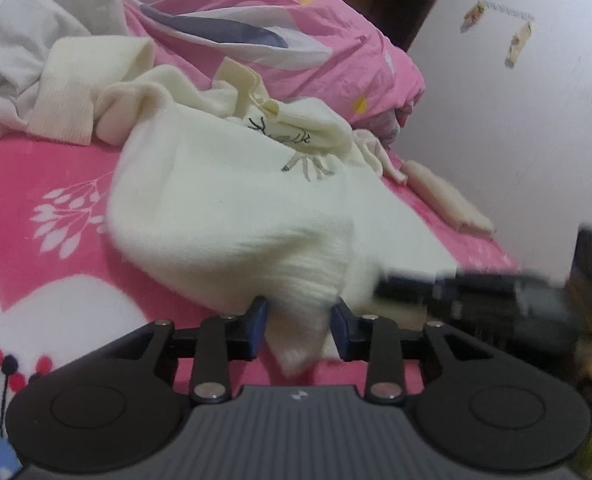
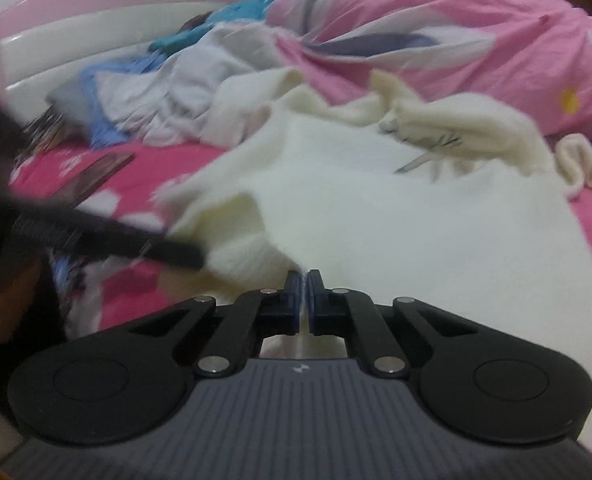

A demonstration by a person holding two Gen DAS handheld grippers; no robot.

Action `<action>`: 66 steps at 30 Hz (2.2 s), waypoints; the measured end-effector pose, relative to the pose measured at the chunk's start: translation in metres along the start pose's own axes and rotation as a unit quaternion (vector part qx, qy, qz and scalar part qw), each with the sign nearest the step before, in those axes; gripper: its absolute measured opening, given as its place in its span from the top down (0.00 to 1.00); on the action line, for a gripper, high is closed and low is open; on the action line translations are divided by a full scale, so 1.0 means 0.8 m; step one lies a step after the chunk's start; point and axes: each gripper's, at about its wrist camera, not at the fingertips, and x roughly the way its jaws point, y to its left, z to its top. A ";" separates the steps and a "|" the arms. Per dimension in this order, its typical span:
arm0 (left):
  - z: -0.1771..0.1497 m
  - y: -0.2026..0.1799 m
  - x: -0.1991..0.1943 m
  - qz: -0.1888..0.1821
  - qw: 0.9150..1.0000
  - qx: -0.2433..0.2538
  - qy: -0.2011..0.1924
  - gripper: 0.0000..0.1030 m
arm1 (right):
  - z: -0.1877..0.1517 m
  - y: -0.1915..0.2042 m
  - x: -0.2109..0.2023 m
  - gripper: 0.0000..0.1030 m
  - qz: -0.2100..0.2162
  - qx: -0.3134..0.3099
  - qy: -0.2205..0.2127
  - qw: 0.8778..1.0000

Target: Fold clothes

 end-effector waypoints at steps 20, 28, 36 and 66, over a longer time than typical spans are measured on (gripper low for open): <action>-0.027 -0.016 -0.073 0.118 0.991 -0.052 -0.025 0.98 | 0.011 0.012 -0.035 0.98 0.015 -0.020 -0.045 0.999; -0.069 0.014 -0.091 0.134 0.986 -0.101 -0.023 0.98 | -0.040 0.073 -0.035 0.98 0.013 -0.133 0.044 0.990; -0.077 0.018 -0.089 0.123 0.989 -0.078 -0.034 0.98 | -0.048 0.099 -0.047 0.96 -0.007 -0.204 0.073 0.976; -0.048 0.050 -0.061 0.073 0.992 -0.100 -0.003 0.82 | 0.032 0.061 0.032 0.65 0.020 -0.105 0.044 0.993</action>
